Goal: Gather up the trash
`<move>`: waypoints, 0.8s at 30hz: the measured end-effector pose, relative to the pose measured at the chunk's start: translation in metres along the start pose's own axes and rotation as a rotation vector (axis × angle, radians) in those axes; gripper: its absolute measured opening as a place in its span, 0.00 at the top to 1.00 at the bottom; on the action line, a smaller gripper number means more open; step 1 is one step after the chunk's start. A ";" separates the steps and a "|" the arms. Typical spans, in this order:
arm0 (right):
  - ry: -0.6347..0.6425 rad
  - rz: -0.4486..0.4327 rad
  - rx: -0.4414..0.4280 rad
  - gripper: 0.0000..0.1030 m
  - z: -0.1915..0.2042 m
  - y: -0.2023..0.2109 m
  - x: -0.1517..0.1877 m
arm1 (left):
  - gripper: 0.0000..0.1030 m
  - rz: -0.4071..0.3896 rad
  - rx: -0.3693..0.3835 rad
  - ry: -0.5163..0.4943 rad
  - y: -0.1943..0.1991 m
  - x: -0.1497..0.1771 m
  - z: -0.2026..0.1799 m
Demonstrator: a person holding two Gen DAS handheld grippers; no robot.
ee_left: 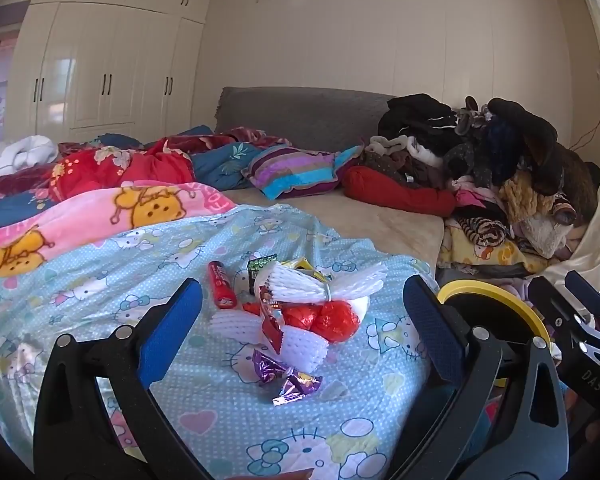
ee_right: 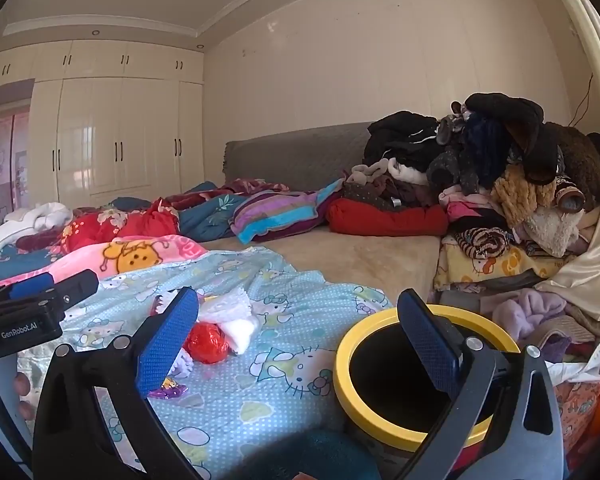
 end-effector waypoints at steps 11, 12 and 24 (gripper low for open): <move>-0.001 0.005 0.005 0.06 0.000 -0.001 0.000 | 0.10 -0.010 0.003 -0.003 0.000 -0.003 -0.001; 0.000 0.006 0.004 0.06 0.000 -0.002 0.000 | 0.10 -0.012 0.004 -0.001 0.002 -0.005 -0.001; 0.000 0.003 0.011 0.06 0.000 -0.001 0.001 | 0.10 -0.015 0.003 -0.003 0.002 -0.007 0.000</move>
Point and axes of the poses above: each gripper's, at about its wrist camera, not at the fingertips, and y roughly against the way its jaws point, z to its left, x to its underside, the point moved 4 cm from there along -y, roughly the way its jaws point, and after that the axes turned 15 degrees about x, right-handed, at the moved point
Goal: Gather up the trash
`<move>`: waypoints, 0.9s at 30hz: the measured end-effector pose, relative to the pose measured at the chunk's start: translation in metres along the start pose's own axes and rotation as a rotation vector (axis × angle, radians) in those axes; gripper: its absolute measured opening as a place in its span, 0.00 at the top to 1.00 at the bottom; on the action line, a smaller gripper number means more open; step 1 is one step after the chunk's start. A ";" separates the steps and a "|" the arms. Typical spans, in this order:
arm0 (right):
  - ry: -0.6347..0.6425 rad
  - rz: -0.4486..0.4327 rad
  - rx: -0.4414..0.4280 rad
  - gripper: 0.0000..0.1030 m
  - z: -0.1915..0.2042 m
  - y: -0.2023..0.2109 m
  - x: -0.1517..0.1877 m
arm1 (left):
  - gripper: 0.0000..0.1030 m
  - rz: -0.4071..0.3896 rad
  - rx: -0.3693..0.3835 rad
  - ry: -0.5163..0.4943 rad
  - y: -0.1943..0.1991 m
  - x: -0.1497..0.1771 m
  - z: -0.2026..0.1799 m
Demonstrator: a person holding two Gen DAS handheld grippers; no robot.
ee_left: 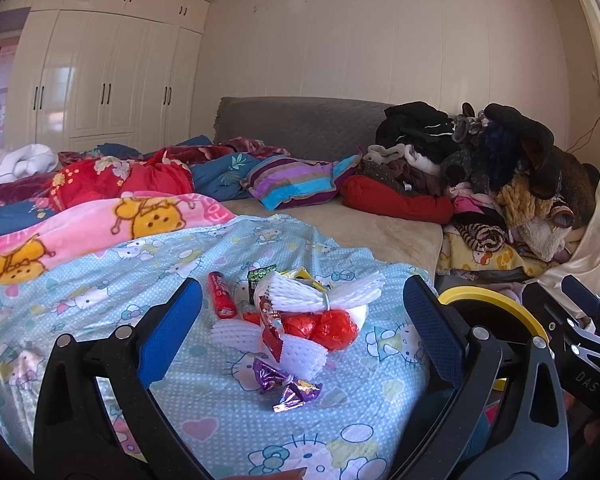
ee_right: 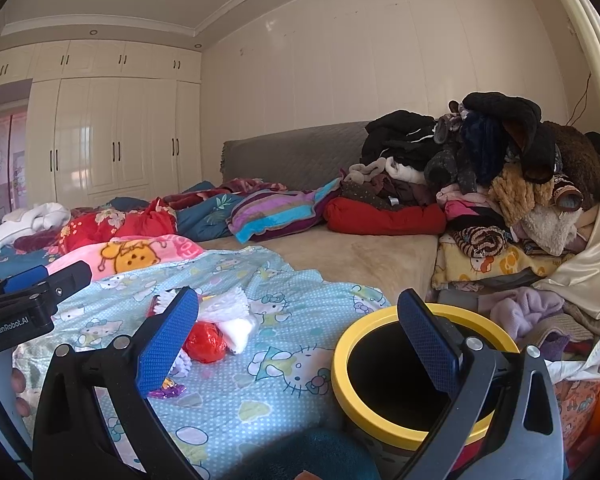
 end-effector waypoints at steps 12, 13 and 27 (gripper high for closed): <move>0.000 0.004 -0.001 0.06 0.000 0.000 0.002 | 0.10 -0.006 0.000 -0.004 0.000 -0.002 0.000; 0.001 0.005 -0.002 0.06 0.000 0.000 0.001 | 0.10 -0.006 0.000 -0.004 0.000 -0.002 0.000; 0.000 0.007 -0.004 0.06 0.002 0.001 0.003 | 0.10 -0.008 -0.001 -0.007 0.001 -0.001 -0.001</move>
Point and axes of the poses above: each gripper's, at about its wrist camera, not at the fingertips, and y roughly against the way its jaws point, z to its left, x to its underside, the point moved 4 cm from there along -y, roughly the way its jaws point, and after that the axes turned 15 degrees about x, right-handed, at the moved point
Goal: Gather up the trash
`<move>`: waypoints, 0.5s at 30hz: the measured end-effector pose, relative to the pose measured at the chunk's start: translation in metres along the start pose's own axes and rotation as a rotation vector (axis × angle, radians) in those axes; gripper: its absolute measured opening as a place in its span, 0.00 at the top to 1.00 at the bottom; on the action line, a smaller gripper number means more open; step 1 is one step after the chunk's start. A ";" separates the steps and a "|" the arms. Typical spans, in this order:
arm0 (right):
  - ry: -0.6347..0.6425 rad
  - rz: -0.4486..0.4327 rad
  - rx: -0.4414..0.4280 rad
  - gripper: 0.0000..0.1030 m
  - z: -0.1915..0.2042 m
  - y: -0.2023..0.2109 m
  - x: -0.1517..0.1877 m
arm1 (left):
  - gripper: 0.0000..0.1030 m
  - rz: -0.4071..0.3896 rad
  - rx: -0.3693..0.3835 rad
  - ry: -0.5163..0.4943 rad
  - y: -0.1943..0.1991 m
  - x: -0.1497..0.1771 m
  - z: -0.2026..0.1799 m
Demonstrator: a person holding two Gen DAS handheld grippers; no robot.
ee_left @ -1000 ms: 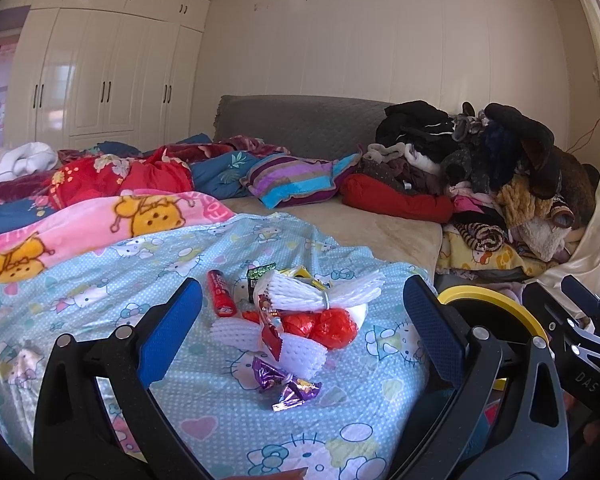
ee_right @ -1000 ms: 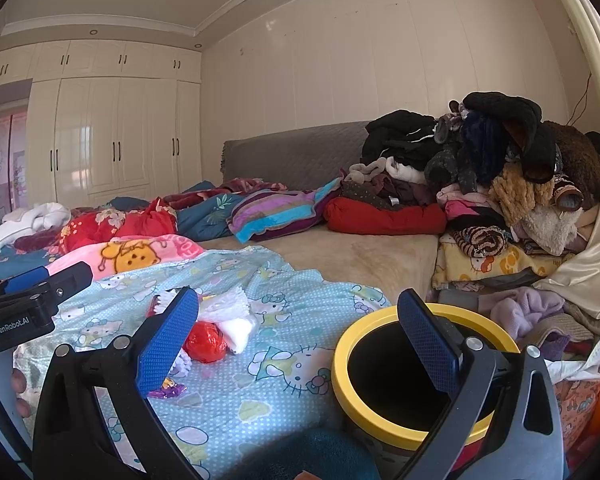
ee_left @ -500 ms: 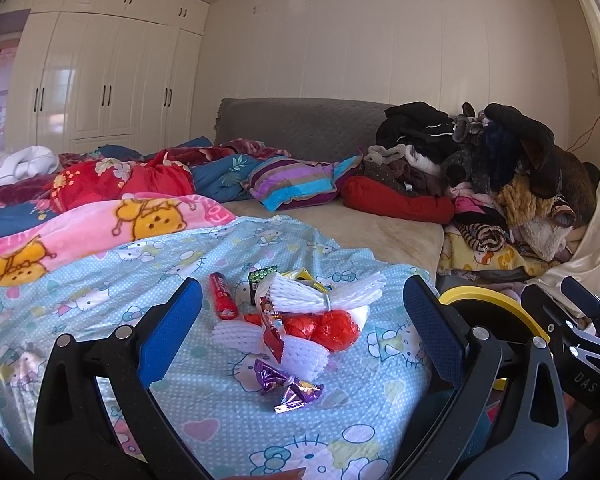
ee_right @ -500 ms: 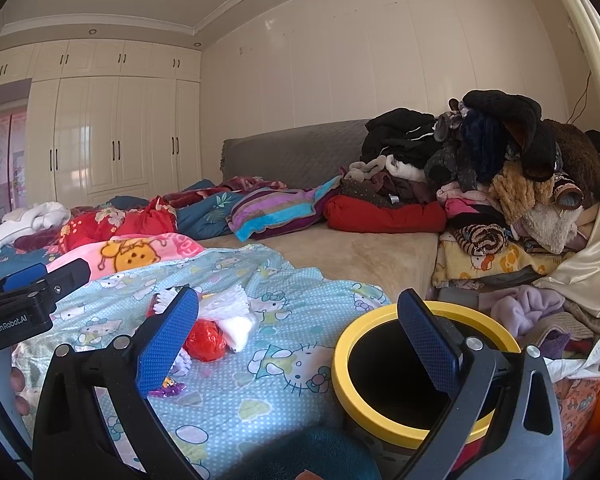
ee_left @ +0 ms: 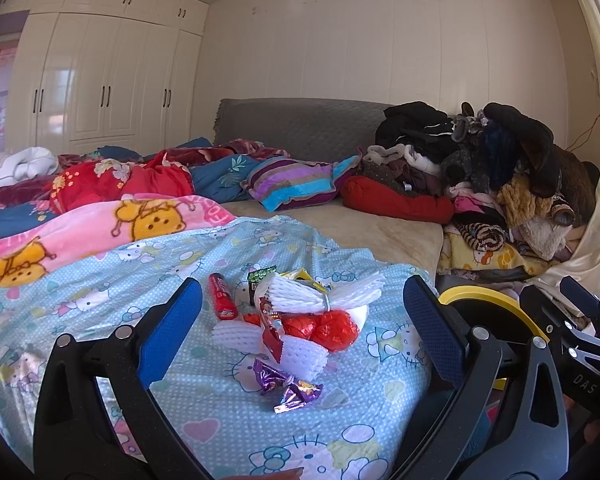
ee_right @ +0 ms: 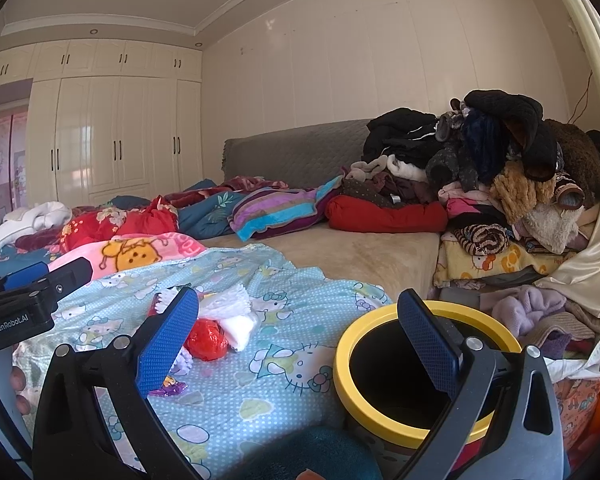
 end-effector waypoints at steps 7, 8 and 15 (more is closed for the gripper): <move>0.001 0.001 -0.001 0.06 0.000 0.000 0.001 | 0.10 -0.001 0.005 0.001 0.000 -0.001 0.000; 0.001 0.002 0.000 0.06 0.000 0.000 0.000 | 0.10 0.001 0.012 0.004 0.000 -0.002 0.000; -0.002 0.025 -0.015 0.06 0.006 -0.003 0.006 | 0.10 0.008 0.029 0.010 -0.003 -0.003 0.000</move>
Point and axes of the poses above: each gripper's, at about its wrist camera, not at the fingertips, and y roughly against the way its jaws point, z to its left, x to its underside, the point moved 4 cm from there along -y, roughly the way its jaws point, and after that the axes turned 15 degrees about x, right-handed, at the moved point
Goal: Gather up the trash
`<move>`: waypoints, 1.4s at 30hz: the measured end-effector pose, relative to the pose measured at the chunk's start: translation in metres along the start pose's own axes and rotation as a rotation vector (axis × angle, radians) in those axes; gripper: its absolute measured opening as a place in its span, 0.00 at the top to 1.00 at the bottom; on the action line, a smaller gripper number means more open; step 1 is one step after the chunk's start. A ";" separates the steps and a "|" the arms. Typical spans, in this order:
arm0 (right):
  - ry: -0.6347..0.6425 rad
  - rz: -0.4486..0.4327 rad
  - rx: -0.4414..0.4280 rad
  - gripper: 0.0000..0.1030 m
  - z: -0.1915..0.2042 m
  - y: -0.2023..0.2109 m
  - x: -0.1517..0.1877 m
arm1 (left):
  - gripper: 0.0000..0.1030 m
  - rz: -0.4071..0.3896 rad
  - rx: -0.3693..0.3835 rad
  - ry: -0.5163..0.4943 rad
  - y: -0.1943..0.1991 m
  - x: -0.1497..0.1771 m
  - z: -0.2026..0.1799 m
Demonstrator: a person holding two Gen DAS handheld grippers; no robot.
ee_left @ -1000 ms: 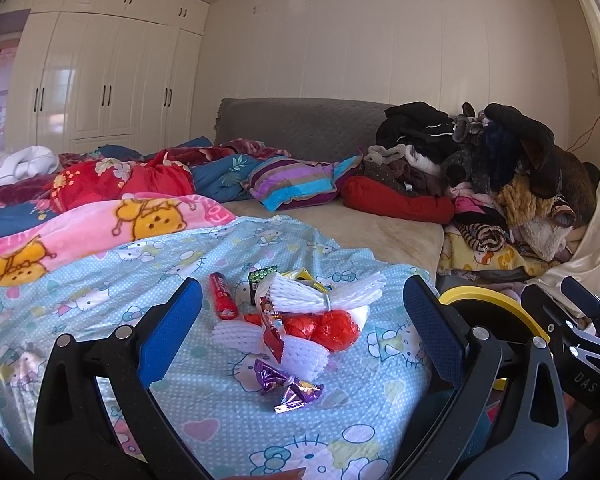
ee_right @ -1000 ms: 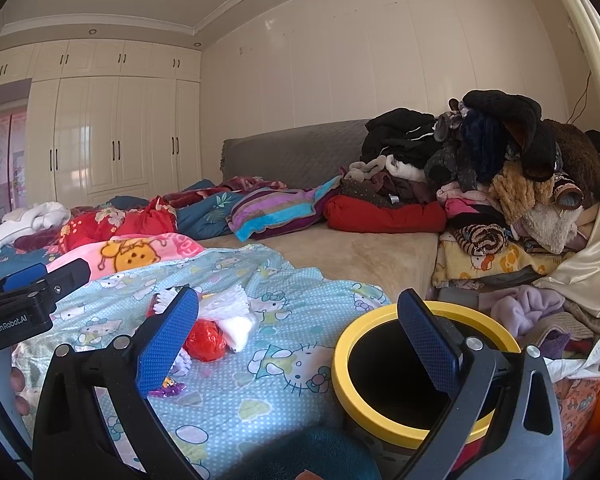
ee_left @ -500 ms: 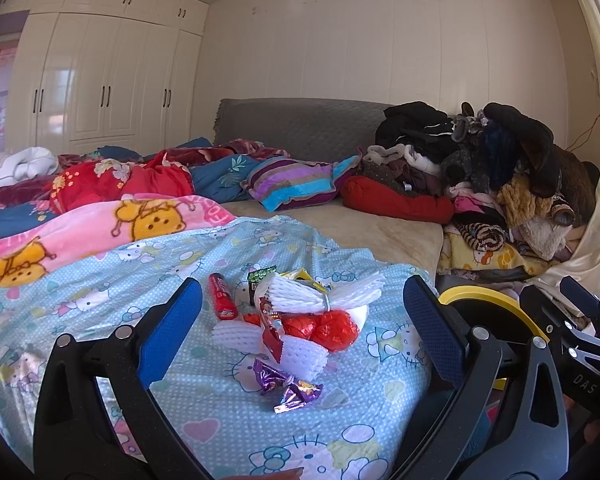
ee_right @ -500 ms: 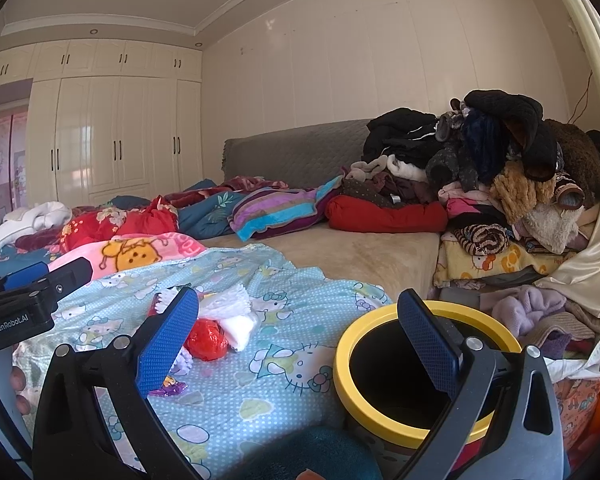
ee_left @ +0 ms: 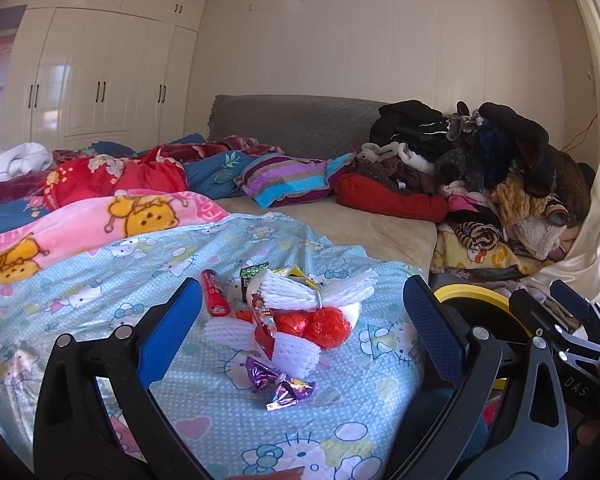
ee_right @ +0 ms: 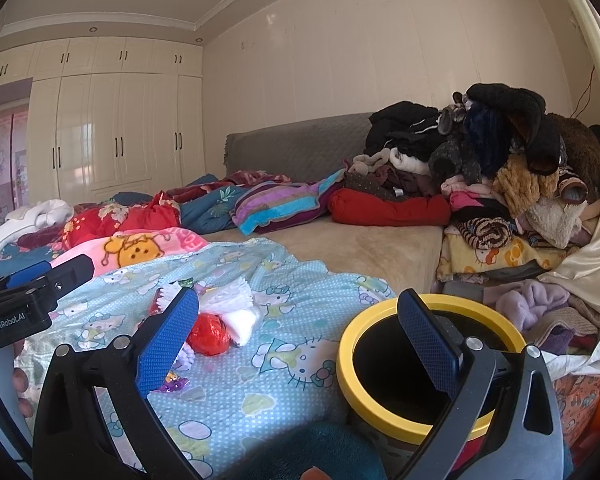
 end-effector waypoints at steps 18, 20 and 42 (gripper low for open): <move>0.095 0.127 -0.194 0.06 0.060 -0.039 -0.003 | 0.10 -0.058 -0.094 0.141 0.014 -0.007 0.073; 0.107 0.126 -0.209 0.06 0.068 -0.044 -0.005 | 0.10 -0.062 -0.104 0.149 0.015 -0.008 0.081; 0.136 0.326 -0.262 0.06 0.087 -0.168 -0.012 | 0.10 0.224 0.125 0.123 -0.079 0.014 0.080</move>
Point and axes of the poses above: each gripper's, at about its wrist camera, not at the fingertips, and y roughly against the way its jaws point, z to its left, x to its underside, the point moved 4 cm from there along -y, roughly the way its jaws point, and after that the axes turned 15 degrees about x, right-handed, at the moved point
